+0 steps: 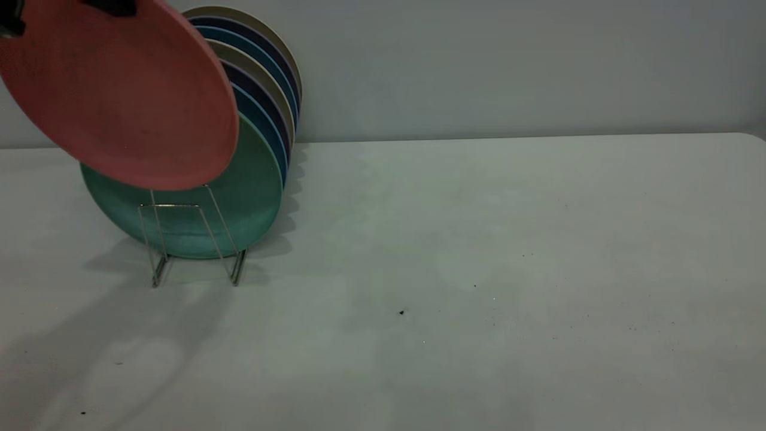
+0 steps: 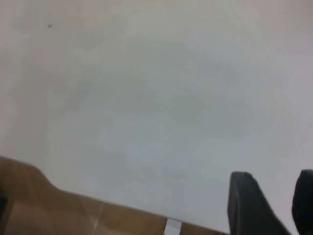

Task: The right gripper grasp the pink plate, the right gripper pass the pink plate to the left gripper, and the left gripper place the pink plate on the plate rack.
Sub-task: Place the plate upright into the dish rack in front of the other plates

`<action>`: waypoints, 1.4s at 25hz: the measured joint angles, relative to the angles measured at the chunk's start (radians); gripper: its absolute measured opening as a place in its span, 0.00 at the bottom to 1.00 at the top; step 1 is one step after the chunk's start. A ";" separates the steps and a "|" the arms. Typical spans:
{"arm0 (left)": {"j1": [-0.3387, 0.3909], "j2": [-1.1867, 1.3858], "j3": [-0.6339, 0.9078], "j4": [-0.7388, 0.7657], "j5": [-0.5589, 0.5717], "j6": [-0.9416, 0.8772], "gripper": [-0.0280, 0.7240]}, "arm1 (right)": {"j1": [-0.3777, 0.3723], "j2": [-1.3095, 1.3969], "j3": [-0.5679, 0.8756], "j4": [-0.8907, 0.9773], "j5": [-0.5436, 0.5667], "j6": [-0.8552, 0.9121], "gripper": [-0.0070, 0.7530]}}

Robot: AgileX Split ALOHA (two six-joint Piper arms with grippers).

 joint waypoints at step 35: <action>0.000 0.088 0.073 -0.082 -0.105 0.027 0.15 | 0.000 0.000 0.000 -0.002 0.000 0.000 0.33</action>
